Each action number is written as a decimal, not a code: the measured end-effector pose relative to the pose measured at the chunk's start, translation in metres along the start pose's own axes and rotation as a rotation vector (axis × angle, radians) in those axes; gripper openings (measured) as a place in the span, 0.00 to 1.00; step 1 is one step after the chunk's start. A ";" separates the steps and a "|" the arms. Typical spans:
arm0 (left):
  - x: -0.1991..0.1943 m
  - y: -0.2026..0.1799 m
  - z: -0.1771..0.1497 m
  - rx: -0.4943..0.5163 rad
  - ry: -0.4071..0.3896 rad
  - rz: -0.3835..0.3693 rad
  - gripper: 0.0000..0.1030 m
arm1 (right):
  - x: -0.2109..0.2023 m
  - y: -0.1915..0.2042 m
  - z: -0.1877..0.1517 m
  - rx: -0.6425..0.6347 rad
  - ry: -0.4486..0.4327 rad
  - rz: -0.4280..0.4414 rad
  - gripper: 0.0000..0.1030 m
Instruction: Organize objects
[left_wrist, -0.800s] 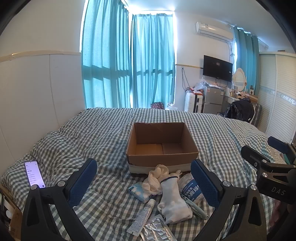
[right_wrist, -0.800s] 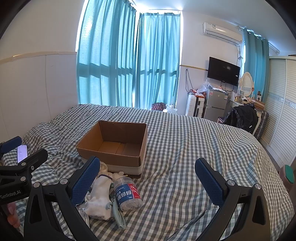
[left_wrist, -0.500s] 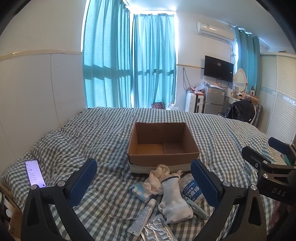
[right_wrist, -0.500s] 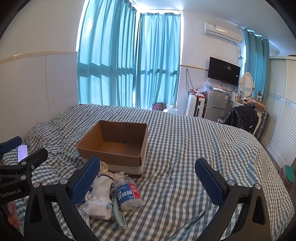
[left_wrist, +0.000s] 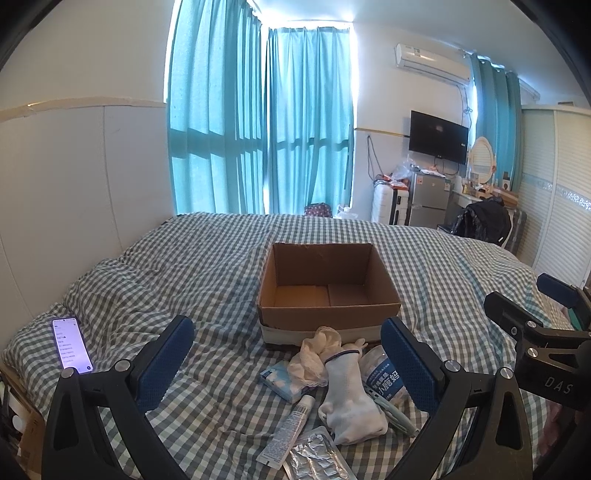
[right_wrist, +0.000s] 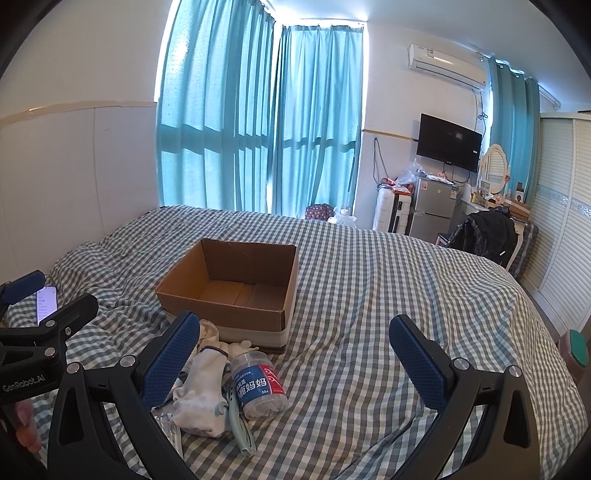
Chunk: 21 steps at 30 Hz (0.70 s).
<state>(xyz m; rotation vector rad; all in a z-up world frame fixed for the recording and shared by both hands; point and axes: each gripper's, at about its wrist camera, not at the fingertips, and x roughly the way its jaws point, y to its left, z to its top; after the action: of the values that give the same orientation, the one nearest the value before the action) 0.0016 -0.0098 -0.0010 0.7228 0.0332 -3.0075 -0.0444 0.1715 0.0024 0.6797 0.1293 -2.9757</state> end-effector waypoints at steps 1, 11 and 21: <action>0.000 0.000 0.000 0.001 0.000 -0.001 1.00 | 0.000 0.000 0.000 0.000 0.000 0.000 1.00; -0.005 0.004 0.001 0.003 -0.010 0.005 1.00 | -0.005 0.004 0.002 -0.001 -0.013 0.012 1.00; -0.008 0.003 -0.003 0.012 -0.034 0.041 1.00 | -0.012 0.003 0.004 0.004 -0.026 0.034 1.00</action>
<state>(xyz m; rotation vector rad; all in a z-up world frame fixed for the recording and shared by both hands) 0.0103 -0.0121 0.0003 0.6651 -0.0014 -2.9831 -0.0354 0.1691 0.0110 0.6361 0.1094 -2.9518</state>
